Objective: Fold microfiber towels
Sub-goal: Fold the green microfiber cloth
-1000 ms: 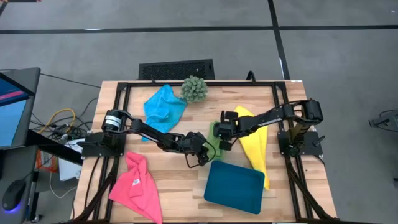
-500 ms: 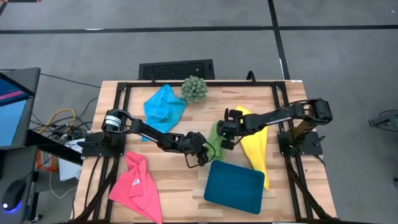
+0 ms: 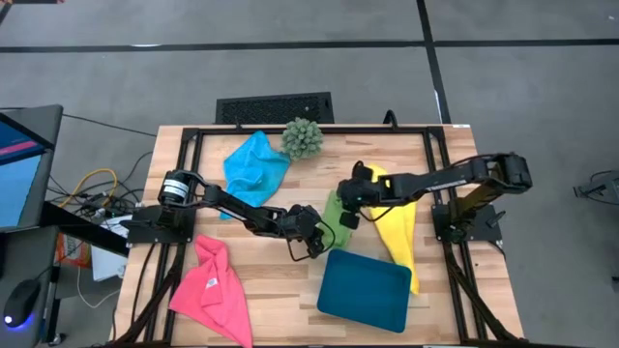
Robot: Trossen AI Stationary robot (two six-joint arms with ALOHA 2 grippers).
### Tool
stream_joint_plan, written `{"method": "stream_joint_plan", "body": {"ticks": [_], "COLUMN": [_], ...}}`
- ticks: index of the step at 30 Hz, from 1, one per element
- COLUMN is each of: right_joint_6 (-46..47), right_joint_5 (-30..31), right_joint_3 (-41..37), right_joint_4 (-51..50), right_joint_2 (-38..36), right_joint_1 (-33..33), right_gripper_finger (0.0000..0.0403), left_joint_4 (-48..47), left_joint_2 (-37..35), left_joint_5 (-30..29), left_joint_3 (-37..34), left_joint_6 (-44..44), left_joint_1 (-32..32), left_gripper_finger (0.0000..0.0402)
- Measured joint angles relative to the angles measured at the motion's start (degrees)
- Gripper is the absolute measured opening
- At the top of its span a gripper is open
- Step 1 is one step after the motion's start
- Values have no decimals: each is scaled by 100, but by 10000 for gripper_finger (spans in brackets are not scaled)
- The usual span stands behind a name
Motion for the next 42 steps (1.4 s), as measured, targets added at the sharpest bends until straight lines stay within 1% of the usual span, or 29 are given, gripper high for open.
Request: {"method": "stream_joint_plan", "body": {"ticks": [3, 9, 13, 16, 18, 20, 22, 24, 29, 34, 35, 39, 42], "right_joint_6": [-310, -456, -352, -295, -230, -116, 34, 247, 752, 939, 963, 1030, 1062], "right_joint_5": [-10, 42, 486, 764, 1041, 1391, 1562, 1595, 1558, 1594, 1601, 1422, 1326], "right_joint_3": [1, 115, 216, 233, 256, 254, 254, 243, 194, 49, 49, -2, -77], "right_joint_4": [344, 348, 94, -56, -22, -271, -467, -876, -1473, -1721, -1620, -1672, -1717], "right_joint_2": [173, 680, 1072, 1181, 1200, 1144, 1135, 1052, 994, 824, 821, 684, 584], "right_joint_1": [75, 115, 183, 171, 171, 162, 118, 28, -164, -153, -157, -176, -169], "right_gripper_finger": [122, 128, 147, 155, 155, 150, 143, 136, 121, 119, 119, 119, 119], "left_joint_4": [9, 15, 17, 15, 15, 15, 15, 16, -7, -31, -33, -2, 48], "left_joint_2": [0, 0, 0, 0, 0, 0, 0, 0, 0, 0, 0, -26, -180], "left_joint_5": [-4, -8, -8, -9, -10, -8, -8, -11, -45, -36, -25, 38, 258], "left_joint_3": [0, -2, -2, -2, -2, -2, -2, -2, -2, -4, -4, -6, 7], "left_joint_6": [0, -4, -5, -9, -13, -26, -31, -37, -44, -46, -46, -54, -22], "left_joint_1": [0, 0, 0, 0, 0, 0, 0, 0, 4, 4, 0, 2, 0], "left_gripper_finger": [11, 11, 11, 11, 11, 11, 11, 11, 10, 10, 10, 10, 10]}}
